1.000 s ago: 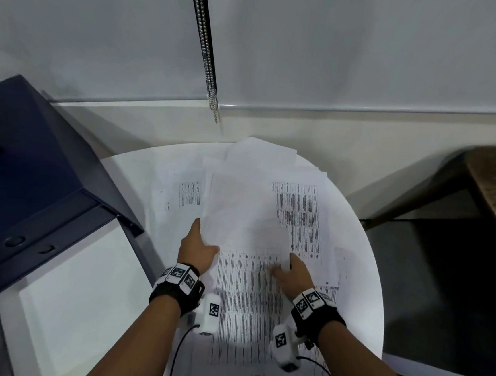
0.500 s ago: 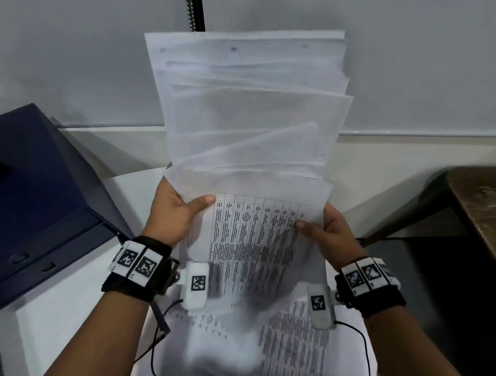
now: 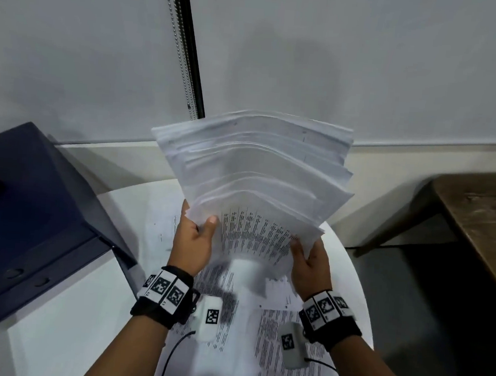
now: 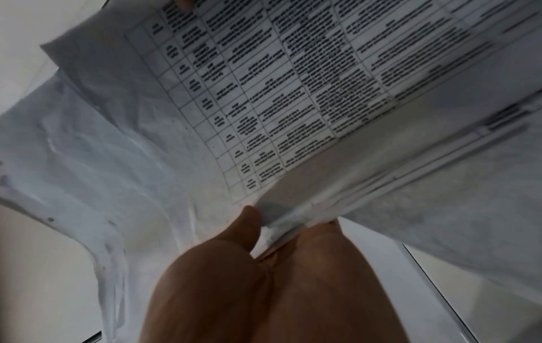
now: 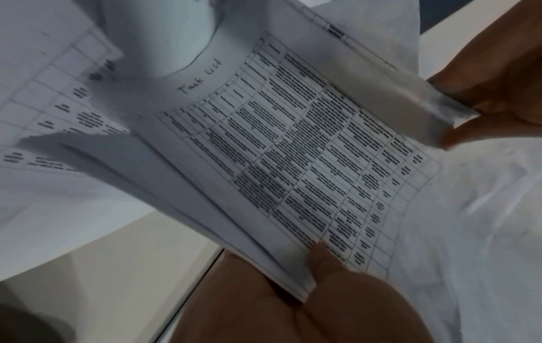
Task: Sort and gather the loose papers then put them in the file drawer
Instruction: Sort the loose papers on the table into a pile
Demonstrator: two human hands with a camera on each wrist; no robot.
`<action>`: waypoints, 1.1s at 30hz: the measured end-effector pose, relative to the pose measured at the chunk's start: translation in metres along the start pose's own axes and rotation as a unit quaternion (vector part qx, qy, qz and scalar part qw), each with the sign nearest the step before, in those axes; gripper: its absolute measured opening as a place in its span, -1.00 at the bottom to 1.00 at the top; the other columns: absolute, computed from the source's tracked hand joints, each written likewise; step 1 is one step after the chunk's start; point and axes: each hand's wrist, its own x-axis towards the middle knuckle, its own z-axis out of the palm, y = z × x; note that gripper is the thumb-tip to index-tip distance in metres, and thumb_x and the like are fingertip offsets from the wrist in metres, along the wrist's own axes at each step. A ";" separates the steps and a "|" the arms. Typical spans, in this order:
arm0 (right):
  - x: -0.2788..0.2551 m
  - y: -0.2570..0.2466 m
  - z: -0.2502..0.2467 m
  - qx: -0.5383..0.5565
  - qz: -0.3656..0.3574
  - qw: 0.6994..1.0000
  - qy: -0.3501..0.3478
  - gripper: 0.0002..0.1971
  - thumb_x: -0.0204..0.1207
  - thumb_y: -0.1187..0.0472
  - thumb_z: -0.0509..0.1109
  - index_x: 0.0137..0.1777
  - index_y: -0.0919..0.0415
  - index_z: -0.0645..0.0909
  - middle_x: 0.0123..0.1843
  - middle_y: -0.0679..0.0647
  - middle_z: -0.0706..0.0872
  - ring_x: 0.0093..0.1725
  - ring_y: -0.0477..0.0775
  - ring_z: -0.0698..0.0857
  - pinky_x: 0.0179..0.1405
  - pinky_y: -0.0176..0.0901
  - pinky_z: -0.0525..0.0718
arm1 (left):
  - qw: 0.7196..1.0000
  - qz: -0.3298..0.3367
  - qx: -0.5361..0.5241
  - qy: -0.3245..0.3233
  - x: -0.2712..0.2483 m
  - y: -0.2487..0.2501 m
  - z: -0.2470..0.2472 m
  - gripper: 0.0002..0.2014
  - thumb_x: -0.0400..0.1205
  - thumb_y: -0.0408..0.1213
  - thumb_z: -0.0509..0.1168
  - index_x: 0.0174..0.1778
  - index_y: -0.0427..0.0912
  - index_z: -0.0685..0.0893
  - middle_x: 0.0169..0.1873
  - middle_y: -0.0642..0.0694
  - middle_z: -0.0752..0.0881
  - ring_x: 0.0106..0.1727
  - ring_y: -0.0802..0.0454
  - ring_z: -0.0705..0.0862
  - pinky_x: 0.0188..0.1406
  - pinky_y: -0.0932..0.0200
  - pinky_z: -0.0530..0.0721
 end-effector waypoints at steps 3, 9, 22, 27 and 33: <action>0.004 -0.016 0.001 0.006 -0.018 0.999 0.038 -0.81 0.64 0.36 0.32 0.21 0.19 0.54 -0.07 -0.21 0.68 -0.12 -0.61 0.64 -0.14 -0.60 0.56 | 0.999 0.045 0.004 0.022 0.003 0.012 -0.003 -0.67 0.62 -0.21 0.27 0.21 -0.34 0.62 0.10 -0.29 0.70 0.14 -0.16 0.70 0.28 -0.15 0.64; 0.018 -0.032 -0.005 -0.021 -0.086 0.996 0.011 -0.70 0.63 0.35 0.33 0.32 0.25 0.44 0.07 -0.10 0.69 0.05 -0.41 0.66 0.05 -0.51 0.60 | 0.998 0.063 -0.028 0.008 0.017 0.025 -0.011 -0.63 0.64 -0.29 0.31 0.35 -0.30 0.54 0.16 -0.21 0.73 0.21 -0.02 0.72 0.24 0.13 0.68; 0.015 0.016 0.008 -0.052 0.000 0.999 -0.012 -0.53 0.59 0.33 0.37 0.44 0.11 0.34 0.09 -0.19 0.64 0.06 -0.28 0.65 -0.02 -0.51 0.58 | 0.996 -0.065 0.034 -0.045 0.024 -0.028 -0.010 -0.63 0.68 -0.36 0.32 0.38 -0.08 0.43 0.24 -0.03 0.67 0.29 0.02 0.63 0.34 -0.05 0.58; 0.019 0.022 0.005 -0.060 0.016 0.998 0.003 -0.58 0.58 0.37 0.37 0.39 0.10 0.45 0.09 -0.11 0.69 0.06 -0.11 0.67 0.09 -0.21 0.62 | 0.978 -0.063 0.197 -0.038 0.033 -0.057 -0.025 -0.56 0.50 -0.46 0.42 0.27 -0.12 0.52 0.30 -0.08 0.59 0.36 -0.11 0.55 0.31 -0.01 0.51; 0.029 0.020 -0.007 -0.065 -0.005 0.997 0.035 -0.68 0.60 0.29 0.40 0.33 0.27 0.57 0.11 0.06 0.74 0.13 0.05 0.69 0.10 -0.17 0.60 | 0.908 -0.158 0.383 -0.063 0.032 -0.080 -0.048 -0.54 0.61 -0.35 0.31 0.43 0.04 0.51 0.13 -0.10 0.74 0.26 -0.24 0.65 0.33 -0.10 0.39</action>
